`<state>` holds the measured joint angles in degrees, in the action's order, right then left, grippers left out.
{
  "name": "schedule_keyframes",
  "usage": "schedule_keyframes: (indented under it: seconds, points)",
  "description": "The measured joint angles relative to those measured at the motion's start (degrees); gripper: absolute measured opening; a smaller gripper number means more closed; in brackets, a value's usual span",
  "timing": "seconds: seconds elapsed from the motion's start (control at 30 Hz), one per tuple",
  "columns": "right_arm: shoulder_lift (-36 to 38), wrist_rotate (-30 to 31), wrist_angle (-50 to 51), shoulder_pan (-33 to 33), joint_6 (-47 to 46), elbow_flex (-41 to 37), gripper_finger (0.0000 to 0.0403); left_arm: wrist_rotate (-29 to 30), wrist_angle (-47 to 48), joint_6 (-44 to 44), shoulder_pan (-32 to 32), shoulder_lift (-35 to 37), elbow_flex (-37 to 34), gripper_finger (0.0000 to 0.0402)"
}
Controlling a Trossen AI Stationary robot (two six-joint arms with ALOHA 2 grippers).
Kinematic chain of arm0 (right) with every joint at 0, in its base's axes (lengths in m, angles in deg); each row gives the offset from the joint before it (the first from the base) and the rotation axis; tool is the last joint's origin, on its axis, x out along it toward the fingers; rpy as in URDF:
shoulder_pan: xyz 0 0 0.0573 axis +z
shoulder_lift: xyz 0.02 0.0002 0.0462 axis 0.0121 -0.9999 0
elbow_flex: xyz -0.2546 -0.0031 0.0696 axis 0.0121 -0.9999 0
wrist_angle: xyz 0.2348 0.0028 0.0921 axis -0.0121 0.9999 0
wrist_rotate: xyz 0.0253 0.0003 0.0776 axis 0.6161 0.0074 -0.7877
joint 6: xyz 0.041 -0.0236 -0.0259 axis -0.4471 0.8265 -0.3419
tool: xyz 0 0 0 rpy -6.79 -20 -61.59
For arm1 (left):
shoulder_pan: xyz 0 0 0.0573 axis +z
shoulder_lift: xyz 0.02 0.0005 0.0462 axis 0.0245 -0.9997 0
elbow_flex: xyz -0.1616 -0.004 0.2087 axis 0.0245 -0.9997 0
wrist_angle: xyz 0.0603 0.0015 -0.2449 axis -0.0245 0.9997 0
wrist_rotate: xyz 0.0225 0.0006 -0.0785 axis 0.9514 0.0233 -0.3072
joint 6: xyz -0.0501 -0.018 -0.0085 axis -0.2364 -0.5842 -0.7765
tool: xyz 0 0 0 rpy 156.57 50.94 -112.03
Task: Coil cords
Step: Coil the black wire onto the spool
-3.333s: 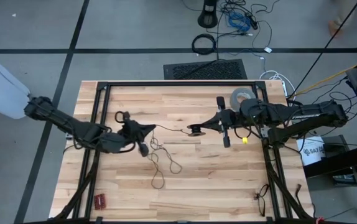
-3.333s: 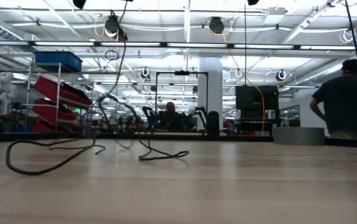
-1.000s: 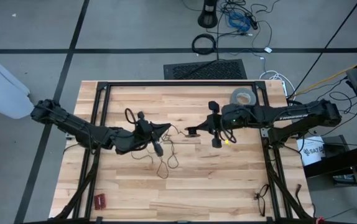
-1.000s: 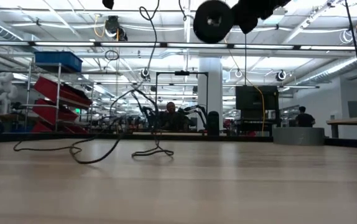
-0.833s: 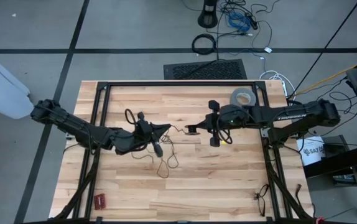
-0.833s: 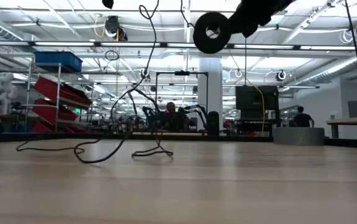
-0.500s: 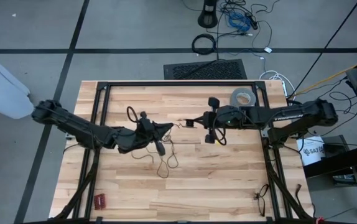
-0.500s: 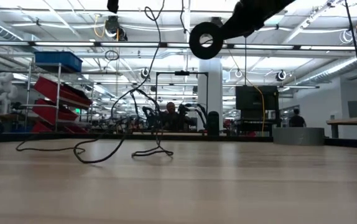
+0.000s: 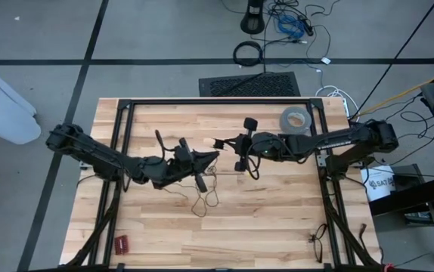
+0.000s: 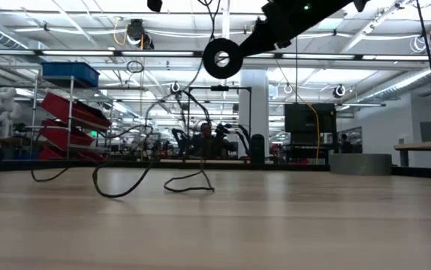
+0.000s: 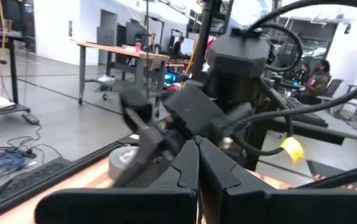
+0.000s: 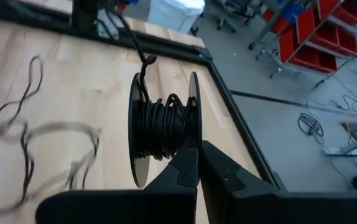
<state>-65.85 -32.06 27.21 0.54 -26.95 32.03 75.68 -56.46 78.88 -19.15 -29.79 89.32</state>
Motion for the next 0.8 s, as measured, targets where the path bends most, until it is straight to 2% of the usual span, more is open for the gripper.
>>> schedule_keyframes:
  seconds: [0.27,0.6,0.8]
  points:
    - [-1.5,-0.3,-5.8,0.0,-0.1,0.0,0.0000,-6.3,-9.5,-0.2,0.9,-6.9,0.0,0.0002]
    - [2.4,-0.7,-4.8,-0.1,0.4,0.0,0.0000,-6.3,-10.0,-0.1,1.7,-12.4,0.0,0.0002]
    - [5.0,-4.0,-3.3,-0.2,-1.5,0.0,0.0000,-6.3,-9.9,-0.3,3.0,-15.0,0.0,0.0002]
